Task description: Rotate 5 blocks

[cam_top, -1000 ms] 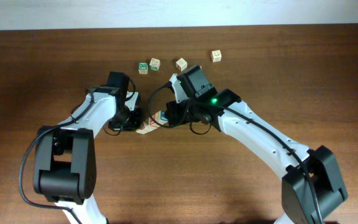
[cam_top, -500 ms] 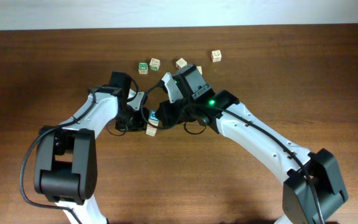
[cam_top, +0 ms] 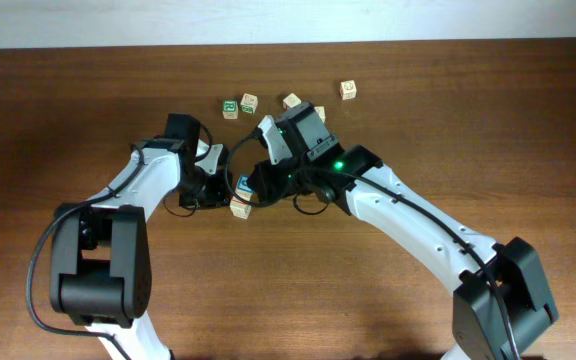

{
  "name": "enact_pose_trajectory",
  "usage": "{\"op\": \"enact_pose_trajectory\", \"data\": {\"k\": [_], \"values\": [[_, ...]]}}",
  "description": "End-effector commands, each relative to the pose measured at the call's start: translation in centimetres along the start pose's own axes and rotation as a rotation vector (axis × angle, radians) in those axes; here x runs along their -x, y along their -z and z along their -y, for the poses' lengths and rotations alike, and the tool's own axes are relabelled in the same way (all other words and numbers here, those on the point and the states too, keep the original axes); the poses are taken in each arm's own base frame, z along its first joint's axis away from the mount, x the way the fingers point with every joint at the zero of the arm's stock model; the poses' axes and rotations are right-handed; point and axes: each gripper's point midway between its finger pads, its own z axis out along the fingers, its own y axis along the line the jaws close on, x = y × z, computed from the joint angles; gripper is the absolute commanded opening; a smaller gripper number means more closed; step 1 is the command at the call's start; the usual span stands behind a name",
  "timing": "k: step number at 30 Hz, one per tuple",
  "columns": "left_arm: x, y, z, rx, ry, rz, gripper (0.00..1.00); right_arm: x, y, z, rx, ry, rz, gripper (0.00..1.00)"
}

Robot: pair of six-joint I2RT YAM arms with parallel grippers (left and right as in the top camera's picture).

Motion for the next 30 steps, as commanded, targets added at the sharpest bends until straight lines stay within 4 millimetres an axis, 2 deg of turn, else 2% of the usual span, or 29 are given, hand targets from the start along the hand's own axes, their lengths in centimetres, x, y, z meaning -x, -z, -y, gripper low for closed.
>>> {"op": "enact_pose_trajectory", "data": {"k": [1,13,18,27,30], "values": [[0.3,0.6,0.1,-0.001,-0.006,0.019,0.00,-1.6,-2.0,0.6,-0.046,0.006,-0.036,0.04],[0.3,0.6,0.1,-0.001,-0.006,0.020,0.00,-1.2,-2.2,0.2,-0.057,0.031,-0.010,0.04],[0.3,0.6,0.1,0.004,-0.006,0.020,0.00,-0.1,-1.7,-0.6,-0.048,0.040,0.009,0.04],[1.9,1.8,-2.1,0.053,0.151,0.079,0.00,0.2,-1.5,-0.9,-0.041,0.057,0.013,0.04],[2.3,2.1,-2.1,0.052,0.151,0.090,0.00,0.6,-1.2,-1.2,-0.039,0.064,0.019,0.04]]}}
